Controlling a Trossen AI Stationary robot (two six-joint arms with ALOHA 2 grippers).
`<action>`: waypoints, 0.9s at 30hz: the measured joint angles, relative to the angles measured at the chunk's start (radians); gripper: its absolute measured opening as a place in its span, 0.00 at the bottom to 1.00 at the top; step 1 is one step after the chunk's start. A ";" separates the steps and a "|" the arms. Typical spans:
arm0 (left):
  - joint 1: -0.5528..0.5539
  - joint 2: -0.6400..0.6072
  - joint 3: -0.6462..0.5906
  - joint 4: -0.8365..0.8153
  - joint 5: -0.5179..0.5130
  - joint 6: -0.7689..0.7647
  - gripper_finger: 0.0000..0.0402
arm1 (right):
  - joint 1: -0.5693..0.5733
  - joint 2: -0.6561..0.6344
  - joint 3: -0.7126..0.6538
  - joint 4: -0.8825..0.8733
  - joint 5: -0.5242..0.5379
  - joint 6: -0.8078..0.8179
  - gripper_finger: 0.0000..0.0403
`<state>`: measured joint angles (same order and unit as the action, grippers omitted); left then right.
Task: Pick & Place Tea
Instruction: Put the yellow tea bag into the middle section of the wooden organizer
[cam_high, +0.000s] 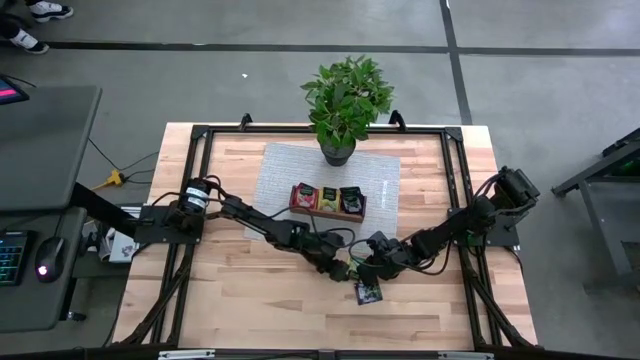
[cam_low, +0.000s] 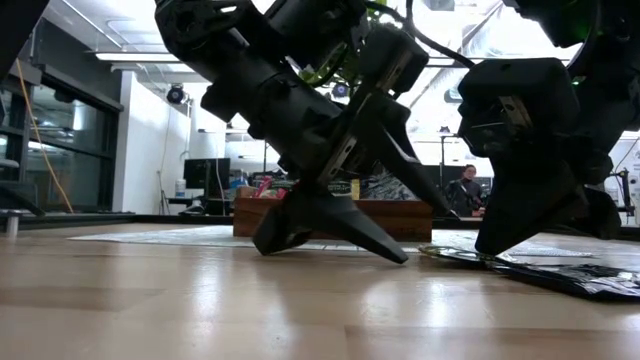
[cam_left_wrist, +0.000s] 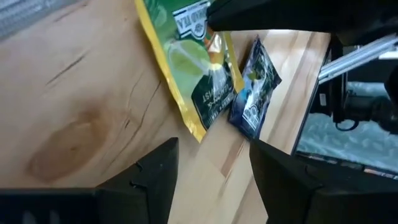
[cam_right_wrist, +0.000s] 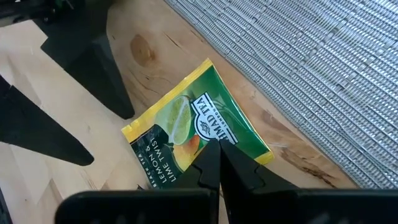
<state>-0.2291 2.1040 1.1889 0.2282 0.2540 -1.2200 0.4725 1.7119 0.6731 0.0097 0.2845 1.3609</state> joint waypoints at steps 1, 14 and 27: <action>0.000 0.000 0.000 0.000 -0.002 -0.017 0.49 | 0.000 0.000 0.000 0.000 0.001 0.000 0.00; 0.000 0.033 0.090 -0.114 -0.075 -0.089 0.49 | 0.000 0.000 0.000 0.008 0.007 -0.017 0.00; 0.007 0.077 0.157 -0.098 -0.027 -0.066 0.48 | 0.000 0.001 0.000 0.017 0.011 -0.034 0.00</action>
<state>-0.2218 2.1815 1.3457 0.1300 0.2274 -1.2863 0.4725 1.7130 0.6727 0.0263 0.2958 1.3273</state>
